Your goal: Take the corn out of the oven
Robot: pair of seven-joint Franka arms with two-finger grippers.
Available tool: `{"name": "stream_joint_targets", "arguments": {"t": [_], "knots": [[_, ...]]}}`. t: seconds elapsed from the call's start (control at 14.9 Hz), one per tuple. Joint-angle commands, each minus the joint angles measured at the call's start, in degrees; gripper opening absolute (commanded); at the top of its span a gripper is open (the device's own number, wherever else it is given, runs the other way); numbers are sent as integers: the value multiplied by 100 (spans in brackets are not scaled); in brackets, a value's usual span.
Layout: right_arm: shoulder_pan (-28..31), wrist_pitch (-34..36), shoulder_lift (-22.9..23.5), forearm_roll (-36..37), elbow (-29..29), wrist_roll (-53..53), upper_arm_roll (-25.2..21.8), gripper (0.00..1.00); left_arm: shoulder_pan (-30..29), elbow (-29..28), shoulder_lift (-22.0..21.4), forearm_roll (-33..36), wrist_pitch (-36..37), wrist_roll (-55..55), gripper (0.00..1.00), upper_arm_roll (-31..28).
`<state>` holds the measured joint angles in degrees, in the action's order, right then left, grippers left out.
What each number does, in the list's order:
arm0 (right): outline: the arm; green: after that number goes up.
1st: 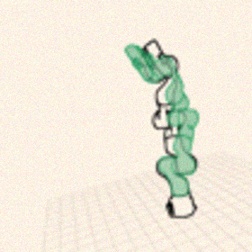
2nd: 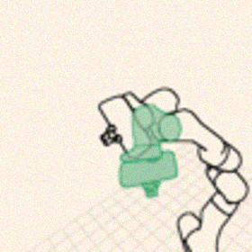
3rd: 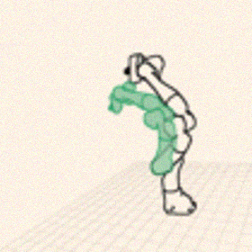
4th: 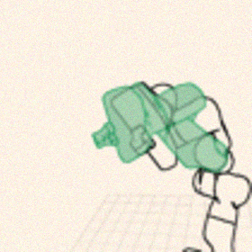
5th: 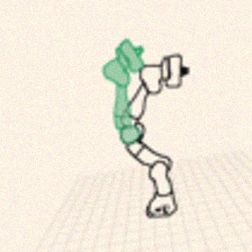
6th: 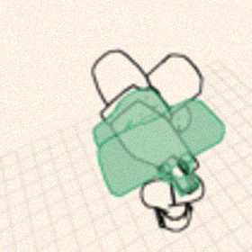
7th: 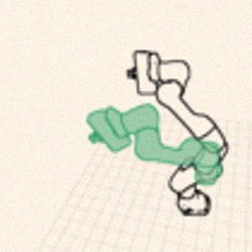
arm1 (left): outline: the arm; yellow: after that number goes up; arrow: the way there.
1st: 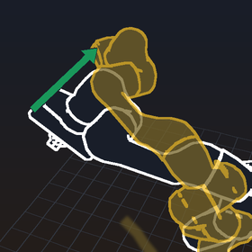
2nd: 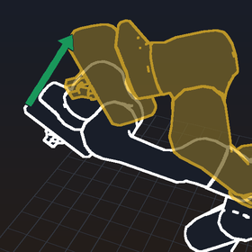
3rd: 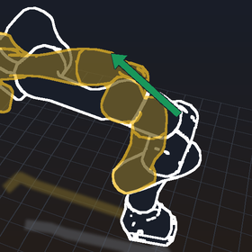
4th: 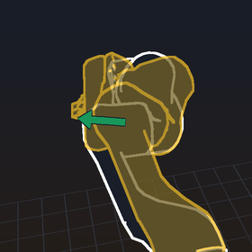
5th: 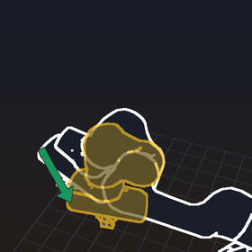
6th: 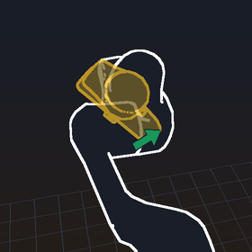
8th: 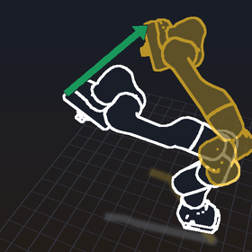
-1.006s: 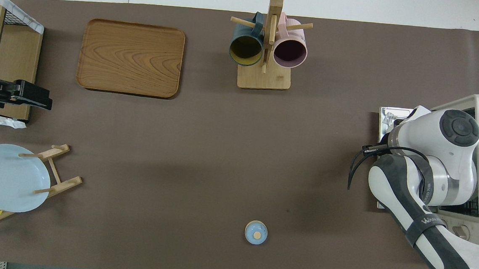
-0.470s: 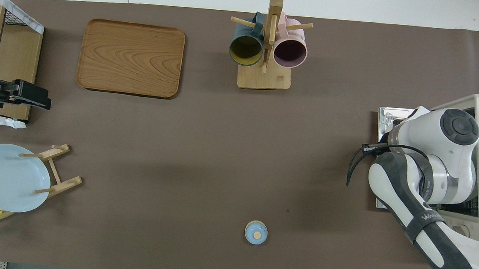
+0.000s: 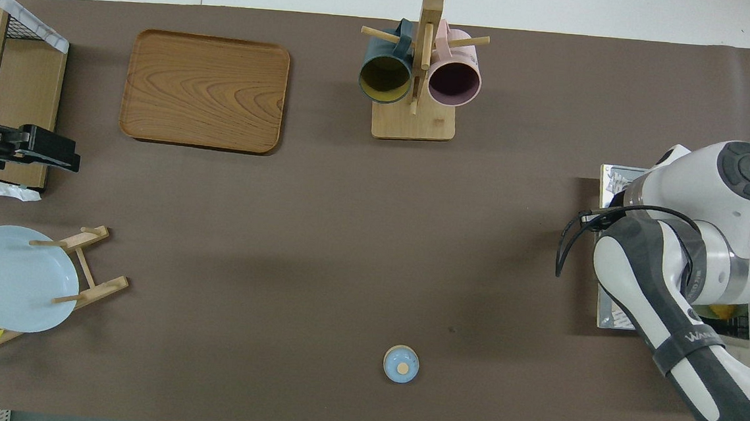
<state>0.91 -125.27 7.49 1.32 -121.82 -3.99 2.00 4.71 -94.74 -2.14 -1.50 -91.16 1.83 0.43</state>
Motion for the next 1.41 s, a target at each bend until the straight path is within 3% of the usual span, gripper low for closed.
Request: {"name": "stream_joint_targets", "arguments": {"t": [0.0,0.54,0.87,1.14,1.34], "knots": [[33,-15,-72,114,-51,-85,-130,0,-41,17,-14,80,54,-7,100,18],[6,-735,-213,105,-860,144,-112,0,-41,17,-14,80,54,-7,100,18],[-388,-727,-196,-632,-791,196,-94,0,-49,17,-14,80,54,1,100,18],[-627,9,-213,-625,-98,381,-94,0,-41,17,-14,80,54,10,100,18],[-434,476,-476,-310,-26,355,-156,0,-49,8,-14,80,54,1,100,18]]}}
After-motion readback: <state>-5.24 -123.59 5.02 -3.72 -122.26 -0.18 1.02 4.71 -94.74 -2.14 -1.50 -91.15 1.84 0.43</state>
